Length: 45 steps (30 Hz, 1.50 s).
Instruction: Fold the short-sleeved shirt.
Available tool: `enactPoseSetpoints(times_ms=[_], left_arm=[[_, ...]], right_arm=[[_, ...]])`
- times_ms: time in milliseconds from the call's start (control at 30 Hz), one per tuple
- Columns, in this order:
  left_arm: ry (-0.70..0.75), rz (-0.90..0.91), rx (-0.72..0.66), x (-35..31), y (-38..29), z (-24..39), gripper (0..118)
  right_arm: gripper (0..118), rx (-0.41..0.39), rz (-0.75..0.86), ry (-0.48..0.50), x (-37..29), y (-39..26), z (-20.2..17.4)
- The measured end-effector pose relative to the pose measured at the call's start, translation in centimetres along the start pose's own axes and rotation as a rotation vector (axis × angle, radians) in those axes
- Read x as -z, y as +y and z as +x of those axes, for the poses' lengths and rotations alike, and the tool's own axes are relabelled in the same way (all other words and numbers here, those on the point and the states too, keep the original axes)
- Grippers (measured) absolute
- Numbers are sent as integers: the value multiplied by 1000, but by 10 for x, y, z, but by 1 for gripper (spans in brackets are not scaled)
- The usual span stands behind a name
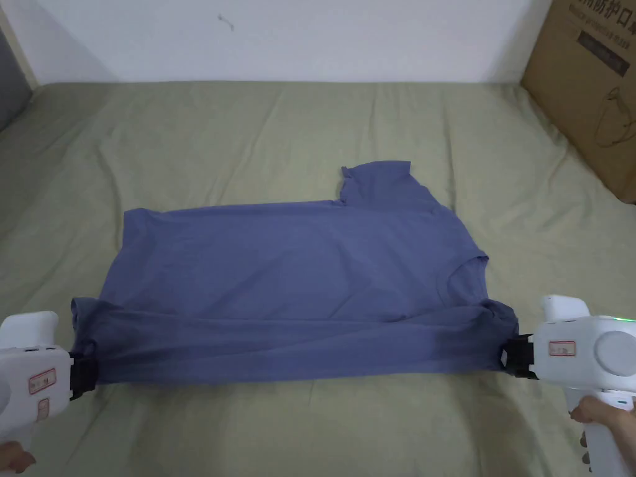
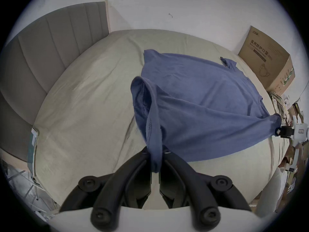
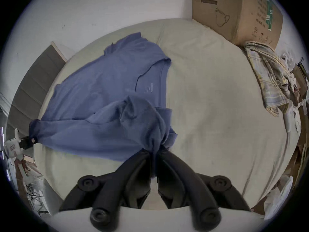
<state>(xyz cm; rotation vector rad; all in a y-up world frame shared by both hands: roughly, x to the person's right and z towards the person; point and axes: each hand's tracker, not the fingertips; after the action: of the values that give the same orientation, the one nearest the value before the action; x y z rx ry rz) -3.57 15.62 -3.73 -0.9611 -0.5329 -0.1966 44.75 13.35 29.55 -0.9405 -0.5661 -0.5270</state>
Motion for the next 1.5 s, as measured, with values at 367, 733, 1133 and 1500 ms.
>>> enactPoseSetpoints(times_ms=[367,733,1133,1500], left_arm=[[70,-70,87,-30,-46,-7,6],[217,-51,45,-33,-58,-25,101],[37,41,92,-17,-12,36,0],[43,38,75,19,26,50,0]], right_arm=[[7,13,-54,31,-42,-68,2],[67,-22,-24,-47,-41,-74,3],[1,-89,39,35,-16,-3,-58],[1,-60,91,74,27,82,-60]])
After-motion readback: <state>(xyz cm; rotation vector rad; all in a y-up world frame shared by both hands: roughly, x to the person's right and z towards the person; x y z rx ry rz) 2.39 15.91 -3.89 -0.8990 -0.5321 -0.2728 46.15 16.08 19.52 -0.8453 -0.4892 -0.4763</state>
